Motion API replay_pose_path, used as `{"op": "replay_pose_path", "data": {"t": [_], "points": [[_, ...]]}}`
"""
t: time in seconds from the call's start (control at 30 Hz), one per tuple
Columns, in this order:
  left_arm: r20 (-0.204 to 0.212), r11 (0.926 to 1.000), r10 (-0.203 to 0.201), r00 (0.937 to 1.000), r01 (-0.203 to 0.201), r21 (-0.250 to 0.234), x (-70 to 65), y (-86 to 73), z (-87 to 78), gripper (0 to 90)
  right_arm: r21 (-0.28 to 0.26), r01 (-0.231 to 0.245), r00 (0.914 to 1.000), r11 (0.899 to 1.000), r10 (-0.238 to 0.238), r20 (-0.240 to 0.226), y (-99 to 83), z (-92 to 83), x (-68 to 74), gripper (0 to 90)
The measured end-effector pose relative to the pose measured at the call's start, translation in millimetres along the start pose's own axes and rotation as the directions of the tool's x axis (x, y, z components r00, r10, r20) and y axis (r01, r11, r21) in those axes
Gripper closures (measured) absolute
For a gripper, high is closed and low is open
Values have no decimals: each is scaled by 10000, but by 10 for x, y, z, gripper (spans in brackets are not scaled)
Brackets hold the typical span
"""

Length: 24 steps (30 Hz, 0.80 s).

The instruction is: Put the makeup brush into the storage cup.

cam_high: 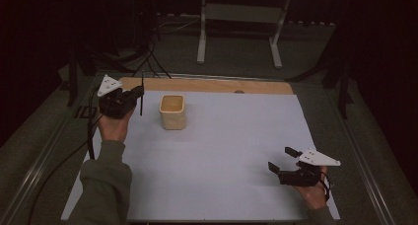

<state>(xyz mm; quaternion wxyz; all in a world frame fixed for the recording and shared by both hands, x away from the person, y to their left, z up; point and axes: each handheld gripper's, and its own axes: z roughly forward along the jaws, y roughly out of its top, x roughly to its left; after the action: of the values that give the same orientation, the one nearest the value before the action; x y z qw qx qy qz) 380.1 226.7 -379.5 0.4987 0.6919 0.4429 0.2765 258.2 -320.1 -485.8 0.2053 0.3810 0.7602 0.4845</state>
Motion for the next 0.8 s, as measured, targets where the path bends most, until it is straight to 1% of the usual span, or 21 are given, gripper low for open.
{"op": "replay_pose_path", "data": {"t": [0.37, 0.8], "points": [[146, 9998, 87, 9999, -84, -172, -39, 59, 49, 859, -6, 3, 10000, 10000, -3, -12, 0, -2, -1, 109], [334, 9996, 168, 9993, -160, -253, -99, 108, 120, 858, 7, 0, 10000, 10000, 0, -14, -2, -2, -1, 109]]}}
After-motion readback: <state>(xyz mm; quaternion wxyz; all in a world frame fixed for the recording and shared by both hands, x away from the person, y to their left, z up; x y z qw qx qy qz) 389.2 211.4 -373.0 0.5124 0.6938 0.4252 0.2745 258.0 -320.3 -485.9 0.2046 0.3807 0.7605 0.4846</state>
